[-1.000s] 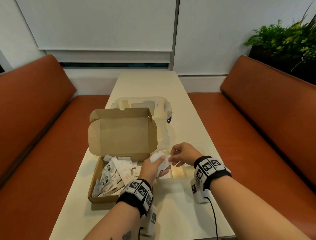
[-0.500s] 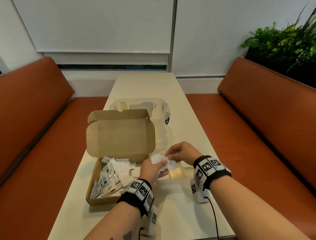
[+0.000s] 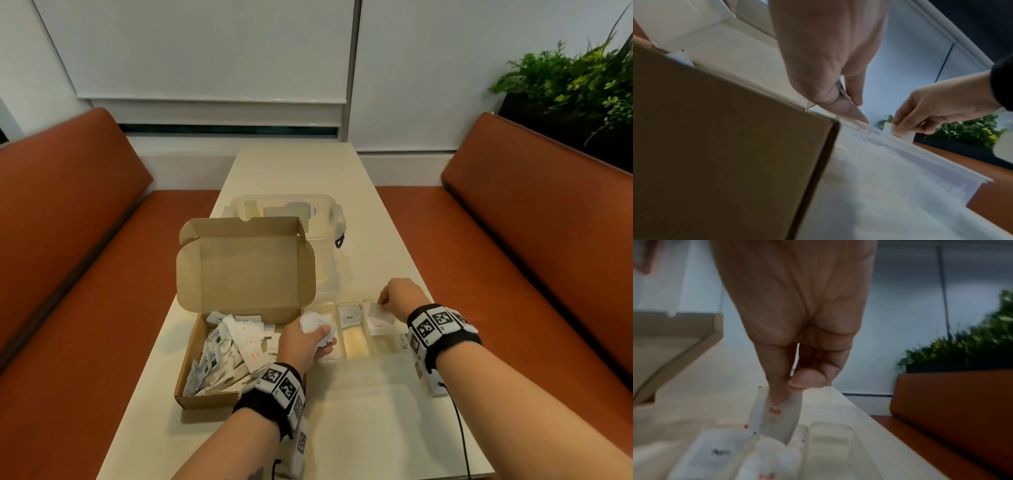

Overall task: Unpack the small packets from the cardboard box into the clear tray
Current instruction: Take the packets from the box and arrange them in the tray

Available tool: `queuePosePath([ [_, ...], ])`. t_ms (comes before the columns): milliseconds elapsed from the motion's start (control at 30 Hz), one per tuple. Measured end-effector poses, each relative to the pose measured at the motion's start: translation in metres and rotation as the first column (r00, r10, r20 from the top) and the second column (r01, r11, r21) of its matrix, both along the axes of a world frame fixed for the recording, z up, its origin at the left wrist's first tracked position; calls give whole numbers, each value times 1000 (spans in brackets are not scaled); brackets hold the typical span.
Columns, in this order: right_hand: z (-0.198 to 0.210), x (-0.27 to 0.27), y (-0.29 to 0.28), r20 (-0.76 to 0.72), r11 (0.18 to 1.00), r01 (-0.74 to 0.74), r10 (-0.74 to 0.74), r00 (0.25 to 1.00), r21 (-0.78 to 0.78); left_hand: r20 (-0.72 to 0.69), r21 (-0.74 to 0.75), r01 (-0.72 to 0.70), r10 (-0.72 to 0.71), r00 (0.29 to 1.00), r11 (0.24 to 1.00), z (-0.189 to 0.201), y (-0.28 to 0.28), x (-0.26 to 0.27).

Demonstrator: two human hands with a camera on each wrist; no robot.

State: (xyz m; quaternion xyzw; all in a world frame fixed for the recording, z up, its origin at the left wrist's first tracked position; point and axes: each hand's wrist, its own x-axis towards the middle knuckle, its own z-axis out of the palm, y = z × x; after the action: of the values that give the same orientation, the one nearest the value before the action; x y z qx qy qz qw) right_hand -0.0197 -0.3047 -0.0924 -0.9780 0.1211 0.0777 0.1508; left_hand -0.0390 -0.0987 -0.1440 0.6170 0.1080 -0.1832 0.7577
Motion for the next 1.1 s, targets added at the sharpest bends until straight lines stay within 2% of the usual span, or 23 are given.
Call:
queuePosePath([
  [200,-12,-2,12,-164,991,-69,50,985,-111,6,13,21,-21,1000,1000,0,1,1],
  [533,-18,-1,21,-210,960,-142,92,973,-240,22,0,44,-44,999,999,-5,3,2],
  [800,-21,1,19,-230,981,-111,72,971,-162,35,17,50,-50,998,999,-8,4,4],
  [967,-29,-1,18,-224,977,-133,94,970,-168,31,11,51,-51,998,999,-7,3,4],
  [1100,-27,-2,21,-112,981,-124,107,988,-151,14,18,48,-48,999,999,-5,2,3],
])
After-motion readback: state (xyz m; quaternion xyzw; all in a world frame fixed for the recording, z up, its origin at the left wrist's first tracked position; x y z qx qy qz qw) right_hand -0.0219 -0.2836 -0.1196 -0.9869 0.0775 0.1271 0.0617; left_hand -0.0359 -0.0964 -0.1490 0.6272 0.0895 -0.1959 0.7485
